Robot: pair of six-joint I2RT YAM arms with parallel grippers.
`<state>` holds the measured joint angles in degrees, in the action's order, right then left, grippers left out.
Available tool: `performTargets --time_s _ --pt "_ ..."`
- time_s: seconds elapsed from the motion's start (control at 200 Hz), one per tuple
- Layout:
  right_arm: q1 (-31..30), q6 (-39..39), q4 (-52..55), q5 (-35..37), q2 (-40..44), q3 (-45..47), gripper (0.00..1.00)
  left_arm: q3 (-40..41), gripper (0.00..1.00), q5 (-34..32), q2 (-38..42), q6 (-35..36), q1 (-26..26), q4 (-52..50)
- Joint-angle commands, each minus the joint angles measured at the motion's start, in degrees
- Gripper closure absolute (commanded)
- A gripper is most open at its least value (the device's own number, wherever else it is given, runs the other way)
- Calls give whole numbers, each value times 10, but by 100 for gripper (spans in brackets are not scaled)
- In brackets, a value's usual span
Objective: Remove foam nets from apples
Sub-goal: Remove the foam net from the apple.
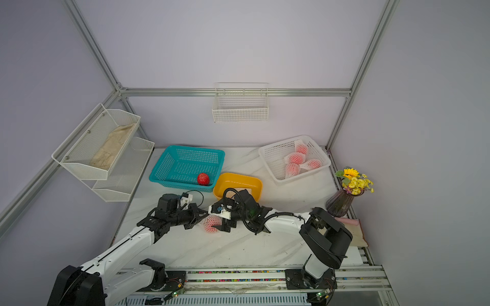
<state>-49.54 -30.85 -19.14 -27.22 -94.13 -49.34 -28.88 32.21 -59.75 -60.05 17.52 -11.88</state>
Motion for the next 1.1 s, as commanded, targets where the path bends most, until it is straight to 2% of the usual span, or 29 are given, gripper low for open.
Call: performTargets --time_s 0.0,0.2,0.385,0.485,0.55,0.98,1.05,1.095 --pt "5 33 52 -50 -41 -36 10 -54 100 -40 1 11 20 -14" --pt "38 85 49 -110 -65 -50 13 -86 100 -65 9 54 41 -33" --pt "51 88 47 -136 -76 -56 15 -117 100 -68 -20 88 63 -46" --pt "53 94 47 -156 -92 -72 26 -134 100 -71 -37 104 80 -48" --pt "52 97 47 -169 -100 -81 38 -143 100 -77 -49 115 90 -56" --pt "58 96 30 -180 -105 -70 77 -191 100 -131 -74 183 111 -131" --pt "59 96 30 -183 -111 -70 81 -198 83 -149 -67 196 110 -149" --pt "60 96 29 -184 -114 -72 83 -203 63 -162 -60 206 110 -159"
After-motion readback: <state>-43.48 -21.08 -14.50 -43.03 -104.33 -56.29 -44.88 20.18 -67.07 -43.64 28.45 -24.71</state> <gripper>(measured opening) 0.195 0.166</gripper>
